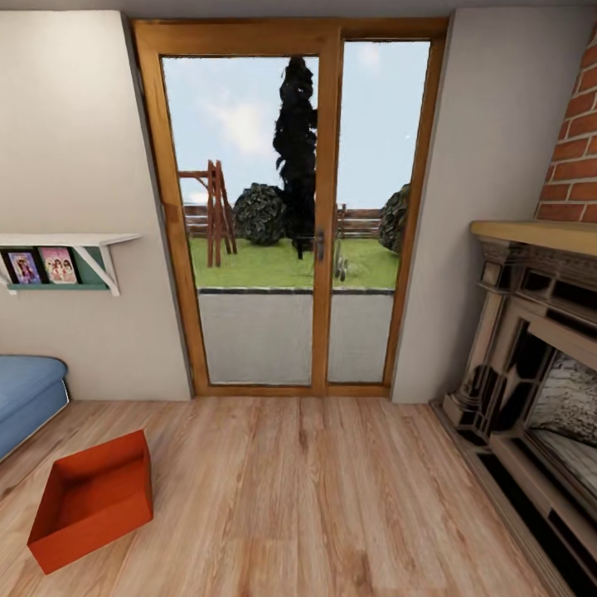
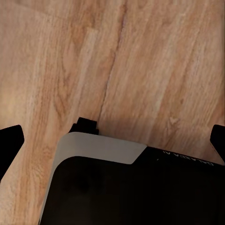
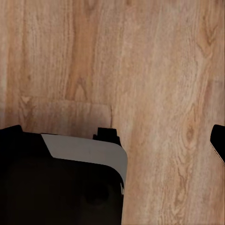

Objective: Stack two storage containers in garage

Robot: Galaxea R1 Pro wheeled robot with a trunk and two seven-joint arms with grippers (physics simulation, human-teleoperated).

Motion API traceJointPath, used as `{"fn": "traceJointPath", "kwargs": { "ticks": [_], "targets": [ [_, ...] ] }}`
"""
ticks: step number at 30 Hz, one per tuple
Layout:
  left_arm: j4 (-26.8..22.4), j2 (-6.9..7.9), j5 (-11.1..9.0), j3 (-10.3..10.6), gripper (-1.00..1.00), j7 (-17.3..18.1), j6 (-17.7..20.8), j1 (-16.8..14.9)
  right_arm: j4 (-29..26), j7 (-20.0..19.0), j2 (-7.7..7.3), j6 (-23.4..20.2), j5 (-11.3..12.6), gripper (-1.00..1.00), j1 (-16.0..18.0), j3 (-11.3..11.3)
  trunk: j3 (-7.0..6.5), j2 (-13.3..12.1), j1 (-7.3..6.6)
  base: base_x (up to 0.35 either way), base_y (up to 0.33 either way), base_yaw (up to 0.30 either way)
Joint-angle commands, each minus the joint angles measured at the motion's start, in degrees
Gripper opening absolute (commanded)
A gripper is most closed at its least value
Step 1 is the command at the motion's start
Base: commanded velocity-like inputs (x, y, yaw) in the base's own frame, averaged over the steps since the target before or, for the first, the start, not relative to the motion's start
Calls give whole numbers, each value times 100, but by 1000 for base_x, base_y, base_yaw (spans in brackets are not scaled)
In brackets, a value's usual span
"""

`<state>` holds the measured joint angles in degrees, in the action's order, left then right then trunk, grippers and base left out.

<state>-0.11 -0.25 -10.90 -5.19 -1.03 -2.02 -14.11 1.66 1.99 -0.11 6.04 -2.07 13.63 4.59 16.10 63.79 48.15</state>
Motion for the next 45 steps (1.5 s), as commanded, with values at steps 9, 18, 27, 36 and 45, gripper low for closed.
{"fn": "traceJointPath", "kwargs": {
  "ticks": [9, 18, 27, 36, 45],
  "targets": [
    [7, -2, 1, -45, 100, -11, -18, -4, 16, 21, -6, 28, -21, 100, 8, 42, 7, 4, 4, 320, 0, 0],
    [7, -2, 1, -44, 100, -11, -18, -4, 19, 21, -6, 33, -21, 100, 8, 42, 7, 4, 4, 320, 0, 0],
    [6, -2, 1, -44, 100, -11, -18, -4, 14, 21, -6, 36, -21, 100, 8, 42, 7, 4, 4, 320, -8, 0],
    [6, -2, 1, -44, 100, -11, -18, -4, 14, 19, -7, 23, -23, 100, 8, 42, 7, 4, 4, 315, -96, 0],
    [6, -2, 1, -44, 100, -11, -18, -4, 16, 19, -4, 17, -24, 100, 8, 42, 7, 4, 4, 306, -125, 0]
  ]
}}
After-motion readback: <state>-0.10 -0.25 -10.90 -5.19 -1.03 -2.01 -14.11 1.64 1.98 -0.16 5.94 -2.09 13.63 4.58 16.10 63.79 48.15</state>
